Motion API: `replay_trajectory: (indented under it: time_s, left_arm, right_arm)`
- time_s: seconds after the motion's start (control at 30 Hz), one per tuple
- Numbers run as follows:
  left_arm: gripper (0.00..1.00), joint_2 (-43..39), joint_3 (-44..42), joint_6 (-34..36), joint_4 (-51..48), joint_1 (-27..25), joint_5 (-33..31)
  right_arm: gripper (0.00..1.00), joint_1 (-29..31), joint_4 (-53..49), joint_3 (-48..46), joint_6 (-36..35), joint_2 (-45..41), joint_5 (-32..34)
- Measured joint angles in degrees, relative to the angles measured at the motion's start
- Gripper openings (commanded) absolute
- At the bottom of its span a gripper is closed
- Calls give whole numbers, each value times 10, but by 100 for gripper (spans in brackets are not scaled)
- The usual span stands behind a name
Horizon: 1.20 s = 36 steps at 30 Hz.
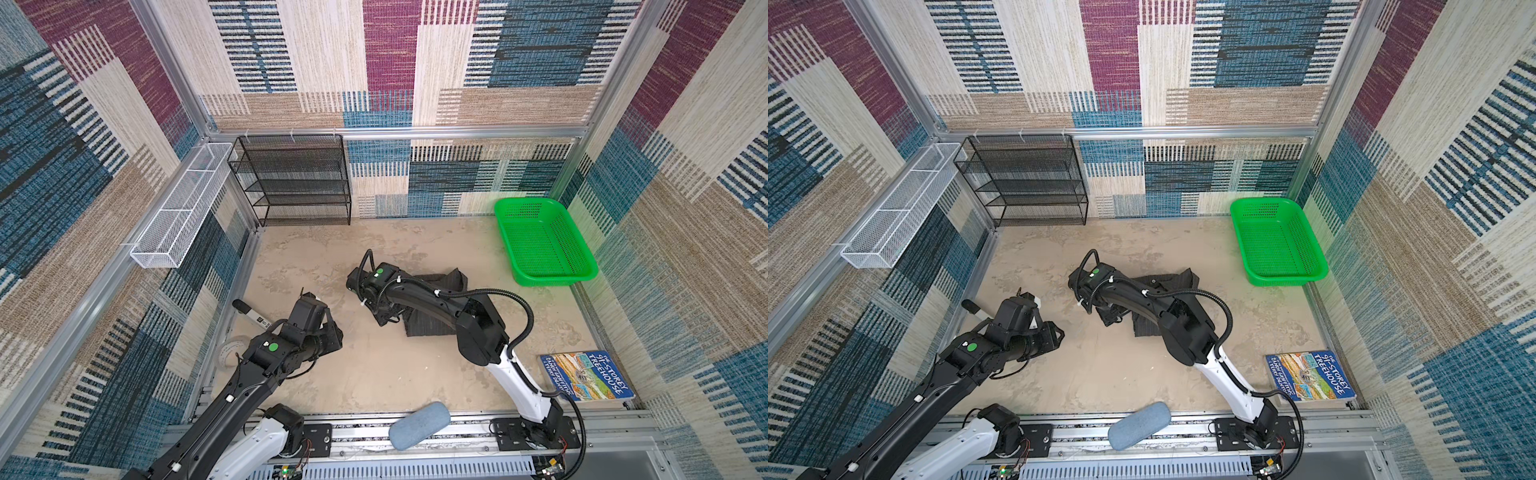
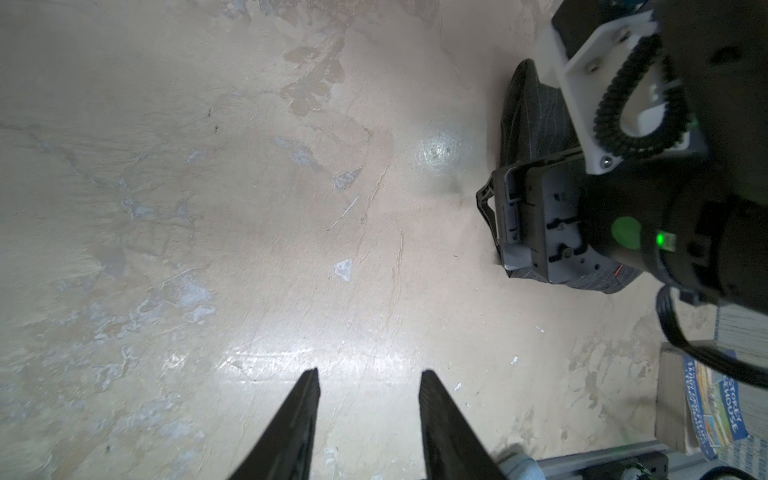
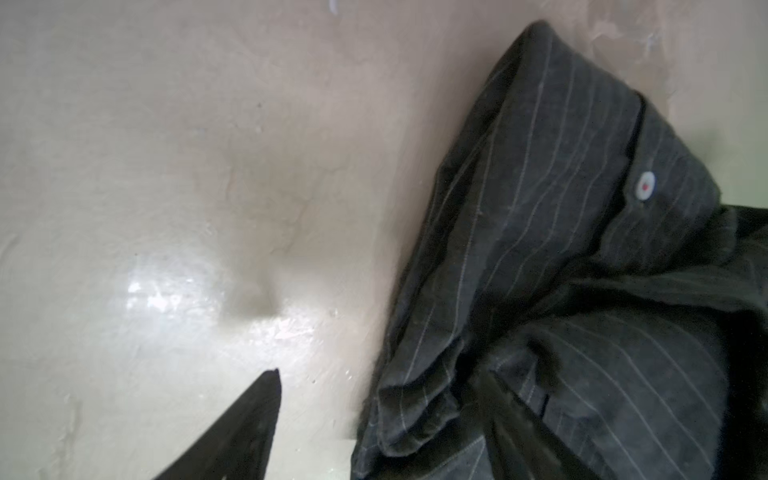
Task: Fold and stack the long sleeve shirts
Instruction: 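Lower the folded pinstriped bundle onto the table near the green basket with the right gripper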
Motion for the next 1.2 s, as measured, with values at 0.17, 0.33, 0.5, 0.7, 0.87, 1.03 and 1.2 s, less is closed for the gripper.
replay_trajectory:
  time_s: [0.17, 0.33, 0.5, 0.7, 0.87, 1.03, 1.2]
  left_arm:
    - [43, 12, -4, 0, 7, 3, 3]
    - [41, 73, 7, 0, 35, 3, 37]
    - [41, 144, 46, 7, 66, -7, 62]
    - [39, 192, 68, 9, 89, -13, 66]
    - [38, 210, 70, 8, 94, -18, 67]
    - [37, 212, 70, 6, 94, -19, 67]
    - [37, 212, 75, 6, 92, -19, 65]
  right_arm:
    - [81, 5, 9, -58, 24, -68, -3]
    - [71, -27, 42, -166, 42, -219, 10]
    - [63, -107, 110, -340, 40, -377, -1]
    - [61, -199, 203, -537, 23, -508, -71]
    - [61, -246, 291, -604, 9, -539, -135]
    - [66, -273, 377, -655, 7, -547, -198]
    - [68, -291, 457, -708, 25, -570, -251]
